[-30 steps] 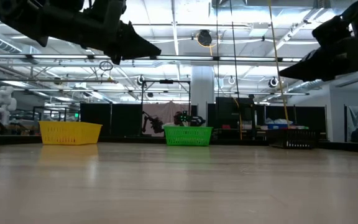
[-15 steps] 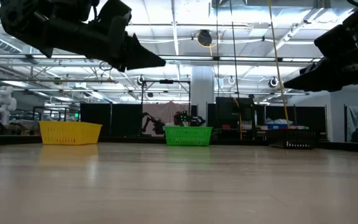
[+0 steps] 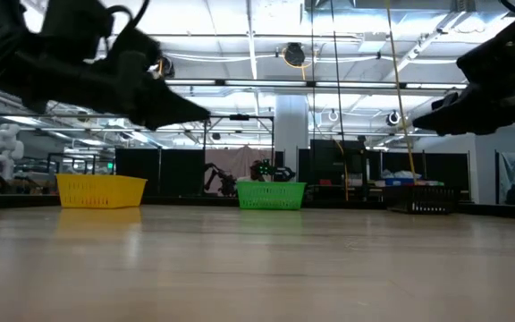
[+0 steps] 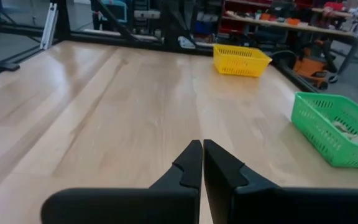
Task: Sort Halloween decoration
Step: Return to Home Position
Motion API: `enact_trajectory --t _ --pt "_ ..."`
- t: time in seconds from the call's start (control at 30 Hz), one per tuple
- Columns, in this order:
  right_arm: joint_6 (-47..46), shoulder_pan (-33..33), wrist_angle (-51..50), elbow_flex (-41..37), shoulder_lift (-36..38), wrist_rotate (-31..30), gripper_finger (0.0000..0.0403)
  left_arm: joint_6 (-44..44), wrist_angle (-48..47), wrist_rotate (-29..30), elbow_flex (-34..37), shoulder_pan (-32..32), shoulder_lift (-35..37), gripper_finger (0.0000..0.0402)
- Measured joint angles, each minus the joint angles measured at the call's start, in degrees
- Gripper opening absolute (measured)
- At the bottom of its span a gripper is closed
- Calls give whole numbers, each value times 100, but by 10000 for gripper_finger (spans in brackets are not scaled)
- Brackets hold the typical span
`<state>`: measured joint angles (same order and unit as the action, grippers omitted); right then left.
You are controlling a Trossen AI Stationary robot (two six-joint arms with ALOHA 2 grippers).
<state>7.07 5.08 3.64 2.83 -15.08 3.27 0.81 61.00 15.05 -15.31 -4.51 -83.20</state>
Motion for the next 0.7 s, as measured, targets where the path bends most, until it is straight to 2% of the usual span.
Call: enact_trajectory --t 0.5,0.6,0.7 --pt "10 0 -197 -4 448 -3 0 -215 1787 4 1470 -76 121 0" --pt "-34 0 -221 -7 497 27 0 -287 1815 22 1499 -83 234 0" --pt "-39 2 -236 -9 553 333 0 -195 1796 24 1501 -85 262 0"
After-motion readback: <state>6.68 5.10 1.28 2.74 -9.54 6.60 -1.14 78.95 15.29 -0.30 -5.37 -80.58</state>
